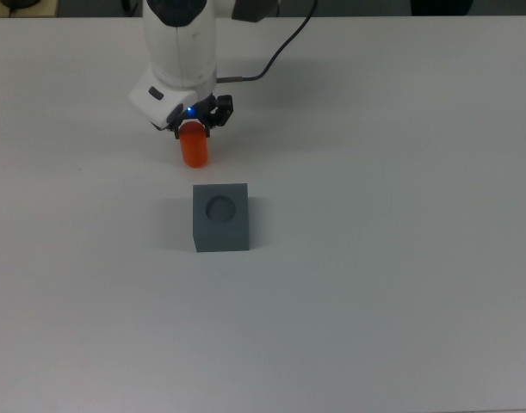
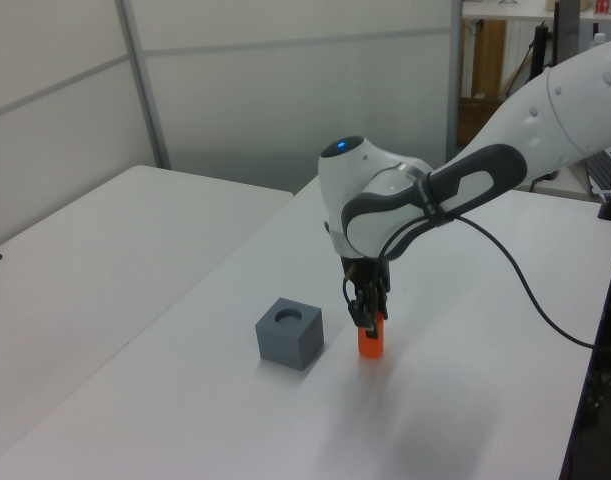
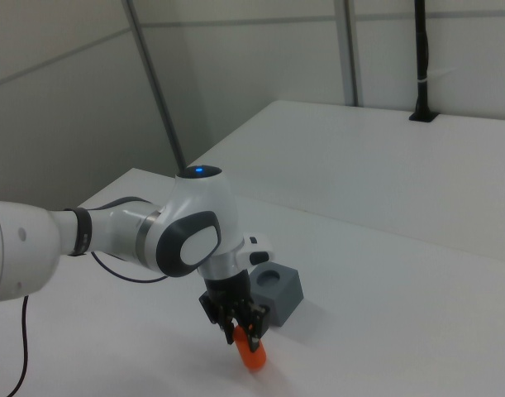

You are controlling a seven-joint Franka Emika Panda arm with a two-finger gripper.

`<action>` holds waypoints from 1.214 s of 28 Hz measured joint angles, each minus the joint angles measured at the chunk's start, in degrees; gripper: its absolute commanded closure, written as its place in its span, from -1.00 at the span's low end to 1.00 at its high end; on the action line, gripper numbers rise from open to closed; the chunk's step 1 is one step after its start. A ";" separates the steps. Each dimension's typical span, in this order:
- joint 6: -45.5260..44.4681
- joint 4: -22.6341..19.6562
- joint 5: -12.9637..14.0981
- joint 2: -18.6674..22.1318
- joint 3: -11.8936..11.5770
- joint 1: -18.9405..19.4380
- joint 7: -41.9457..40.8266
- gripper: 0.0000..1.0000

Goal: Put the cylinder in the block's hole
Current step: 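Lift the cylinder and carry it above the grey cube's hole, then lower the cylinder into the hole and open the gripper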

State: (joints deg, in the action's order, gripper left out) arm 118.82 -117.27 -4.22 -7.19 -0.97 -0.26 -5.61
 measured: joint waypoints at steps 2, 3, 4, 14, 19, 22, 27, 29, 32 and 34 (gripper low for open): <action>-1.36 1.20 0.00 0.79 -0.11 -0.25 0.00 1.00; -2.41 2.02 0.00 1.09 -0.17 -0.30 0.00 1.00; -3.61 3.13 0.00 1.33 -0.23 -0.32 0.00 1.00; -8.63 14.89 0.95 0.65 -0.25 0.82 0.00 0.98; -8.63 19.13 0.95 -3.12 -0.22 2.38 0.01 0.98; -7.54 21.32 0.96 -6.05 -0.21 2.92 0.04 0.98; -3.84 23.34 0.96 -9.37 -0.21 3.04 0.24 0.98; -2.98 23.78 0.96 -10.24 -0.21 3.05 0.37 0.98; -2.82 24.06 0.96 -10.84 -0.21 3.10 0.41 0.97; -2.82 24.09 0.96 -11.01 -0.20 3.22 0.41 0.95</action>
State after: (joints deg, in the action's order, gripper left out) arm 116.00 -93.17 -3.27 -18.20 -1.17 2.96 -5.20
